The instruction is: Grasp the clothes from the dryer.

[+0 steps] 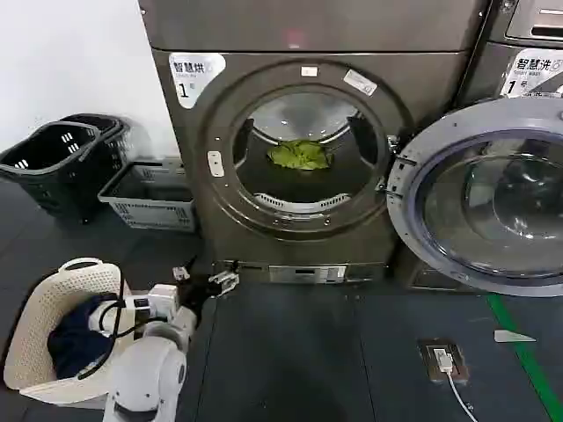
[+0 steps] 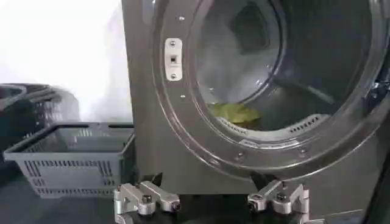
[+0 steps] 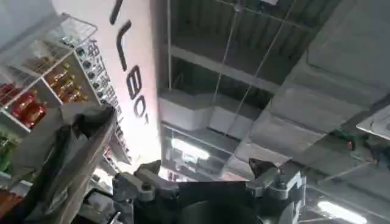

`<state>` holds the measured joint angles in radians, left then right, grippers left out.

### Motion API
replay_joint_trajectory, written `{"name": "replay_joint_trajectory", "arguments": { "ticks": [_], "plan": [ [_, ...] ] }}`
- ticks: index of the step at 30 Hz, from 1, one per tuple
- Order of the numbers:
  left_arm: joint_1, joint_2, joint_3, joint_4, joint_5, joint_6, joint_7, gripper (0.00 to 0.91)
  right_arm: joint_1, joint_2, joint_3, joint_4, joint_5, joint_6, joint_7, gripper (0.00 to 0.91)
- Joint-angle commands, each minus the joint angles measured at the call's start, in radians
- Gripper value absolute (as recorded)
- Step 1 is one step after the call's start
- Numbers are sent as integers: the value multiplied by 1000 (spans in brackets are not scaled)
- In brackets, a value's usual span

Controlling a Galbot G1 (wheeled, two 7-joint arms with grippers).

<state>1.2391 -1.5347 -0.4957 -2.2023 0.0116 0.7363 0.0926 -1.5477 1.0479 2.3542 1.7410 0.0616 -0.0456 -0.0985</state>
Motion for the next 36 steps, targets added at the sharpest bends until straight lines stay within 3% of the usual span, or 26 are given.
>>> {"name": "replay_joint_trajectory", "arguments": {
  "ticks": [1, 3, 9, 36],
  "plan": [
    [0, 0, 1, -1, 1, 49, 5, 907, 2, -1, -3, 1, 9, 5, 15, 907],
    [1, -2, 1, -3, 0, 49, 5, 907, 0, -4, -12, -16, 58, 48, 10, 907],
    [6, -1, -1, -4, 2, 49, 3, 907, -7, 4, -15, -31, 53, 67, -12, 907],
    [28, -1, -1, -12, -4, 49, 9, 907, -20, -1, -19, -21, 68, 46, -2, 907]
  ]
}}
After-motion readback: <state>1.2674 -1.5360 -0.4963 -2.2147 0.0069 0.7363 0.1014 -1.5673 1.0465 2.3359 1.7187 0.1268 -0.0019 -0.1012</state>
